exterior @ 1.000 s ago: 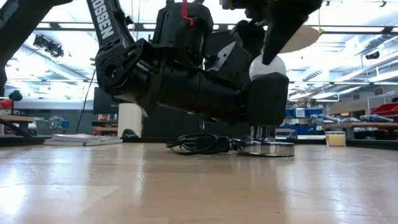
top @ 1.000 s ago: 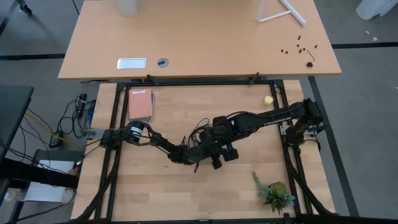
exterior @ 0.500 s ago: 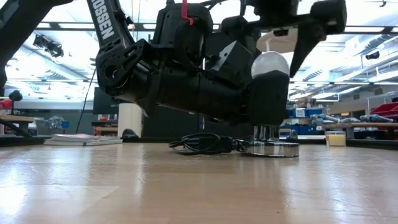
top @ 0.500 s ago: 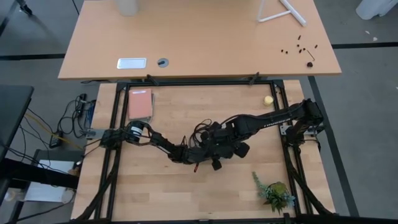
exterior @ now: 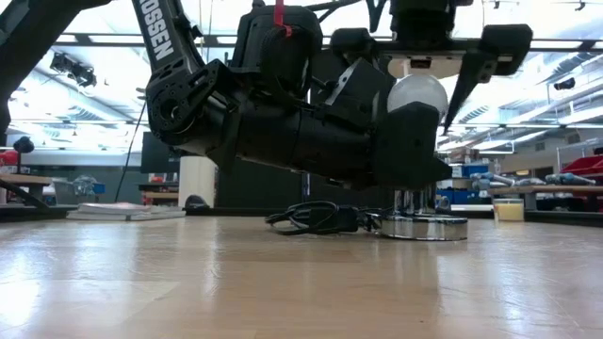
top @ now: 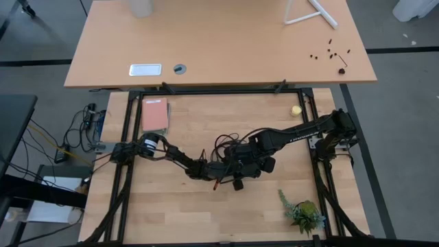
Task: Screw lightbulb
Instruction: Insert the lightbulb into the silver lamp
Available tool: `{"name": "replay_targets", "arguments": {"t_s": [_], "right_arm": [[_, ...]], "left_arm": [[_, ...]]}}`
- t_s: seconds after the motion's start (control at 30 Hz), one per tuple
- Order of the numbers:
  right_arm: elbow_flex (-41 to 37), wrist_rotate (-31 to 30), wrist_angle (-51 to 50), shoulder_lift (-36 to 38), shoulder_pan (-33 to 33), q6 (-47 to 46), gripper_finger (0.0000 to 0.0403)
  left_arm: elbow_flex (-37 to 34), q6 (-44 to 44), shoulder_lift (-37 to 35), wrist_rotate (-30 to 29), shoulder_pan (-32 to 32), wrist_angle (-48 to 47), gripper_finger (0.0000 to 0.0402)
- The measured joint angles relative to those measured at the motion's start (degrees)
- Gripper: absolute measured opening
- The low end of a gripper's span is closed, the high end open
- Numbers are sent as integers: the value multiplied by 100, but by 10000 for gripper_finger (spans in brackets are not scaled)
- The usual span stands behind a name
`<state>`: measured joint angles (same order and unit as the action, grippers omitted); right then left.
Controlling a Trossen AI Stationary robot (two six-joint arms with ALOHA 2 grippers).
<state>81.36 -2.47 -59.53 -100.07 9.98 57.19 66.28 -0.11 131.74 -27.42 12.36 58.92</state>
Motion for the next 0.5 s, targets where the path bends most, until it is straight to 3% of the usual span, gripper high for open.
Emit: {"name": "replay_targets", "arguments": {"t_s": [0.27, 0.5], "right_arm": [[-120, 147, 57, 0, -5, -304, 365], [-124, 219, 78, 0, -5, -316, 287]], "left_arm": [[-2, 8, 2, 11, 0, 15, 180], [-2, 9, 7, 11, 0, 39, 180]]}}
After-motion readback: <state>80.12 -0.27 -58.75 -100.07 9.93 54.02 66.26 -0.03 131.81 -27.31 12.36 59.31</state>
